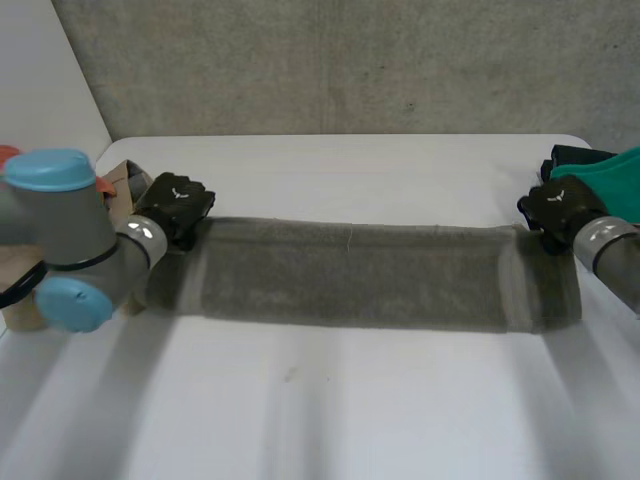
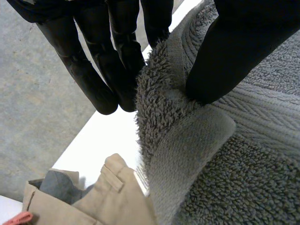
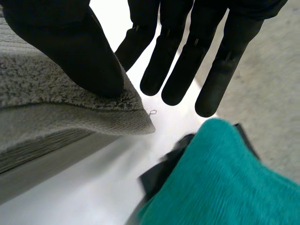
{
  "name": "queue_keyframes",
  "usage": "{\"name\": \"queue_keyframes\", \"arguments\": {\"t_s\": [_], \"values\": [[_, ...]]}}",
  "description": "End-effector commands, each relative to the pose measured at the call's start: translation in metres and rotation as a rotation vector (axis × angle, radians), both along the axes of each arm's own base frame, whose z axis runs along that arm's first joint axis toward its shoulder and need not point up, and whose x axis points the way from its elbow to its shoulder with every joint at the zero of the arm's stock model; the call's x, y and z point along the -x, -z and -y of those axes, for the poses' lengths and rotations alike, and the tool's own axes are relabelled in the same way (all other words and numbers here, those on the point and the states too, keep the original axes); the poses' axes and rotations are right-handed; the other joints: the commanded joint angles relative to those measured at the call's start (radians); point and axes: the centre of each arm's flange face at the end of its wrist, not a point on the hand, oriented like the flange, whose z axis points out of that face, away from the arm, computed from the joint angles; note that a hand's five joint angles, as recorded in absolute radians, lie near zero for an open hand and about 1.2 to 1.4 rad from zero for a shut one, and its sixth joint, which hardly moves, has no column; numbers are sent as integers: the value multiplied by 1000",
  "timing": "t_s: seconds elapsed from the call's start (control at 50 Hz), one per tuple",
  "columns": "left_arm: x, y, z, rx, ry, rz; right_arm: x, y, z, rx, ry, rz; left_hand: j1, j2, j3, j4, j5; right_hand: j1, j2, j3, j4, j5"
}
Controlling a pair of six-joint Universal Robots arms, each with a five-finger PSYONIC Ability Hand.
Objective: Fold the laundry.
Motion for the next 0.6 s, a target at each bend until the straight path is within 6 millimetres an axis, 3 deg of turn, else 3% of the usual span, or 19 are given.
{"name": "queue_keyframes", "arguments": {"t_s": [0.02,0.18,0.2,0.24,0.26,0.34,0.42,0.5,0.6], "values": [[17,14,27,48,-14,3,-11,14,31,116,-14,37,223,199,206,201,233,252,215,205,199,207],[28,27,45,82,-42,5,-29,30,62,225,-38,85,223,199,206,201,233,252,215,205,199,207],[31,29,46,85,-41,8,-31,36,66,218,-37,84,-230,-255,-247,-252,-220,62,26,16,10,18],[33,31,45,85,-44,5,-33,44,67,197,-31,76,-906,-931,-924,-928,-896,-898,-934,-944,-950,-942],[34,31,45,87,-42,4,-33,48,68,185,-22,68,-998,-1023,-1016,-1021,-989,-970,-1006,-1017,-1023,-1014],[39,21,41,110,-47,-4,-26,46,72,162,65,31,-998,-1023,-1016,-1021,-989,-970,-1006,-1017,-1023,-1014],[35,0,37,139,-78,-34,-15,26,68,138,129,75,-998,-1023,-1016,-1021,-989,-970,-1006,-1017,-1023,-1014],[28,-23,25,152,-96,-98,-8,-10,56,120,159,201,-998,-1023,-1016,-1021,-989,-970,-1006,-1017,-1023,-1014],[23,-41,4,137,-86,-159,1,-31,28,26,181,243,-998,-1023,-1016,-1021,-989,-970,-1006,-1017,-1023,-1014]]}}
